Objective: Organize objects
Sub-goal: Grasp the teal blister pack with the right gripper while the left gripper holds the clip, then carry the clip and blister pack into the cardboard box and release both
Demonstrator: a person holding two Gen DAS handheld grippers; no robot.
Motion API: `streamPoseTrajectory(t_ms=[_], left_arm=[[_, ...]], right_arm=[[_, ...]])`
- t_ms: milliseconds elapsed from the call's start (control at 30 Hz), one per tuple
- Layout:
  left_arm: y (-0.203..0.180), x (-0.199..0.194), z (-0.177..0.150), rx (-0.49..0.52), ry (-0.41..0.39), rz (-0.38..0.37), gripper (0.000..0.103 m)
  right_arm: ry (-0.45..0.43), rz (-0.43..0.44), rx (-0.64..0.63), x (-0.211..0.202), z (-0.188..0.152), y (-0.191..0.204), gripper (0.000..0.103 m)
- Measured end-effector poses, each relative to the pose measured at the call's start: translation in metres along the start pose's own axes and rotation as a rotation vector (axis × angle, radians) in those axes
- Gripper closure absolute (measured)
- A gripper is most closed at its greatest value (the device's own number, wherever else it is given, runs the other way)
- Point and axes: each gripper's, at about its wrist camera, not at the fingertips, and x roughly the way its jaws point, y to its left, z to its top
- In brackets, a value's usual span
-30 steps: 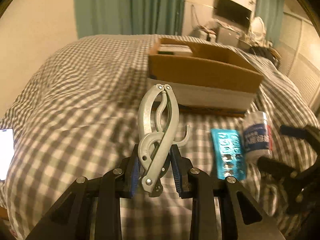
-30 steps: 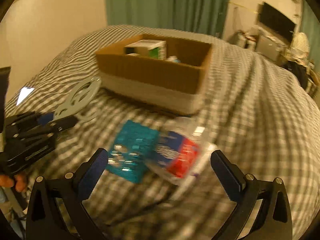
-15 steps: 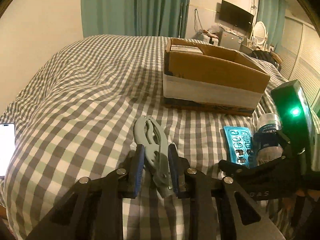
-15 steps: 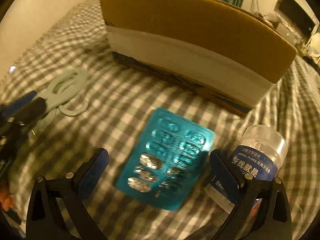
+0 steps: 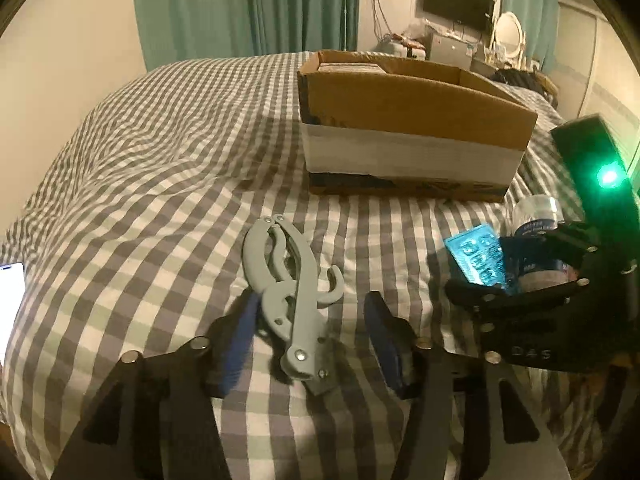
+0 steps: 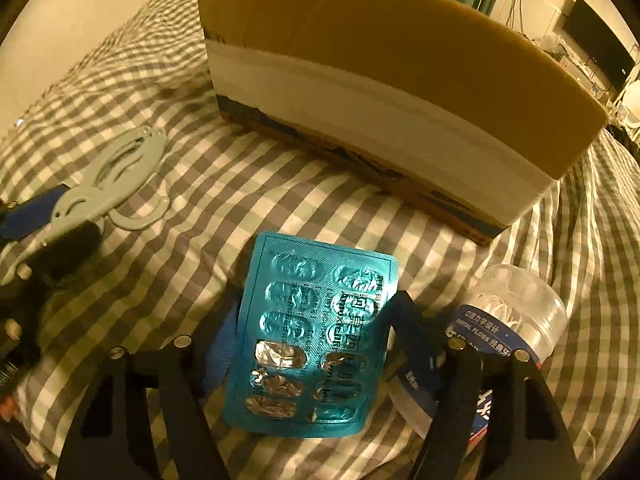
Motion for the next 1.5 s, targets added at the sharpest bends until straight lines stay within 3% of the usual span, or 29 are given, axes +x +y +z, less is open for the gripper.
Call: streamPoseTrajectory(t_ms=[200,267,367,433,467,500,567,800,1000,1167,1300,1500], left_arm=[[-0.002,0.024,0.015,-0.002,0.074,0.009,0.014],[-0.007,0.038,0.02,0.01,0.13,0.059,0.014],[-0.015,0.05,0.025,0.02,0.152,0.082,0.013],[-0.016,0.055,0.029,0.001,0.157,0.058,0.021],[-0.015,0.056,0.03,-0.014,0.154,0.037,0.044],[-0.014,0.058,0.031,-0.032,0.158,-0.008,0.056],[-0.012,0.058,0.03,-0.034,0.149,-0.037,0.065],[-0.002,0.031,0.025,-0.073,0.076,-0.115,0.069],[-0.017,-0.008,0.035,-0.048,-0.023,-0.119,0.07],[-0.022,-0.039,0.06,-0.04,-0.104,-0.14,0.07],[-0.031,-0.061,0.099,-0.022,-0.181,-0.158,0.07],[-0.025,-0.065,0.14,-0.044,-0.265,-0.151,0.07]], right_arm=[[-0.018,0.055,0.033,-0.014,-0.006,-0.013,0.033],[-0.031,0.074,0.043,-0.021,-0.011,-0.014,0.033],[-0.063,0.087,0.041,-0.031,-0.008,-0.02,0.033],[-0.081,0.101,0.045,-0.037,-0.004,-0.023,0.033],[-0.091,0.107,0.048,-0.041,-0.004,-0.025,0.033],[-0.099,0.11,0.051,-0.045,-0.006,-0.029,0.033],[-0.108,0.113,0.059,-0.043,0.005,-0.028,0.033],[-0.139,0.137,0.1,-0.042,0.014,-0.032,0.033],[-0.173,0.145,0.108,-0.063,0.002,-0.05,0.033],[-0.225,0.145,0.104,-0.084,0.006,-0.054,0.033],[-0.299,0.208,0.105,-0.119,0.022,-0.067,0.033],[-0.421,0.122,0.079,-0.166,0.065,-0.086,0.033]])
